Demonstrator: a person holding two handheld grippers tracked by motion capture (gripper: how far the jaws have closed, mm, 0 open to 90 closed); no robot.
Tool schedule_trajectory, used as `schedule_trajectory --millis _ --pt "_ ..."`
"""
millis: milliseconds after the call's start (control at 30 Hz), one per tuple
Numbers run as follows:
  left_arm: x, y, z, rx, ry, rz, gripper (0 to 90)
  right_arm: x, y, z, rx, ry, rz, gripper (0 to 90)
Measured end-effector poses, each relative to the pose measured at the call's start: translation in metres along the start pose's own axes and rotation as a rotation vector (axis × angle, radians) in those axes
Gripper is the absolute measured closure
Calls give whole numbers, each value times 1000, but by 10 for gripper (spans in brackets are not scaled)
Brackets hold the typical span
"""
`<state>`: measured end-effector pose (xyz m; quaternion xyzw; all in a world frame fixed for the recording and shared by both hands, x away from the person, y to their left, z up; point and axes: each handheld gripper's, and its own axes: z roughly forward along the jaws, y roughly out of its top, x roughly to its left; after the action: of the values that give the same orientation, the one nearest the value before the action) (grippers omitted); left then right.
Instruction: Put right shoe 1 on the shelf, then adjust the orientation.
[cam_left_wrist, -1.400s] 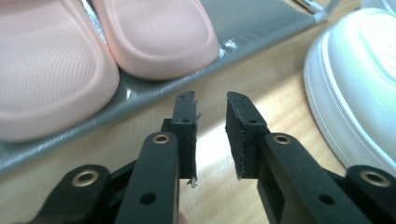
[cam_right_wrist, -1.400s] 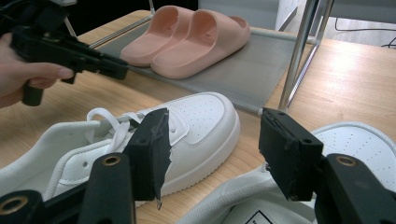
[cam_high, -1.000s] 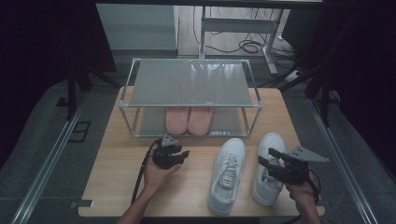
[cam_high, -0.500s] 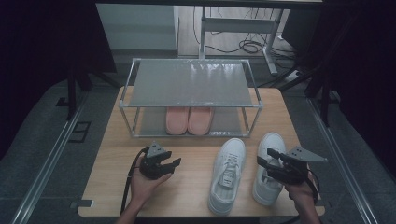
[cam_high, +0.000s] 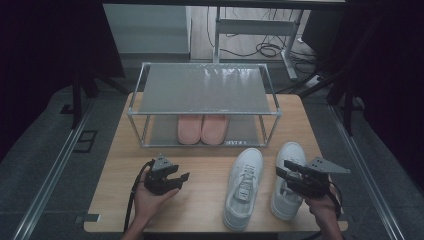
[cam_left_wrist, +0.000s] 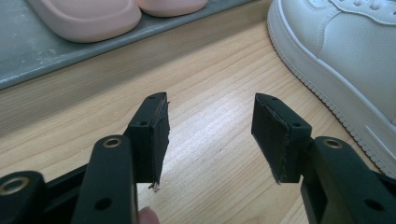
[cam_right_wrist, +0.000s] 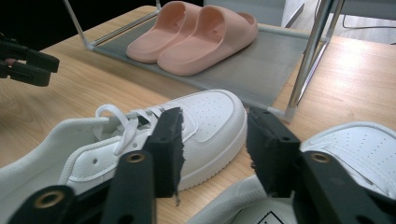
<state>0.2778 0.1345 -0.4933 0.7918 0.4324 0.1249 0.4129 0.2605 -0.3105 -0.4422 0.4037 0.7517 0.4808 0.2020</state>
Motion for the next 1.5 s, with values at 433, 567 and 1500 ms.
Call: schedule_trajectory --millis 433,567,1500 --pt "0 -1 6 34 7 -6 396 2 1 0 28 11 -3 830" --pt "1 0 5 35 6 -8 382 4 2 2 52 10 -24 869" --pt "14 -10 -19 -1 9 1 349 33 24 53 415 -48 -197 900"
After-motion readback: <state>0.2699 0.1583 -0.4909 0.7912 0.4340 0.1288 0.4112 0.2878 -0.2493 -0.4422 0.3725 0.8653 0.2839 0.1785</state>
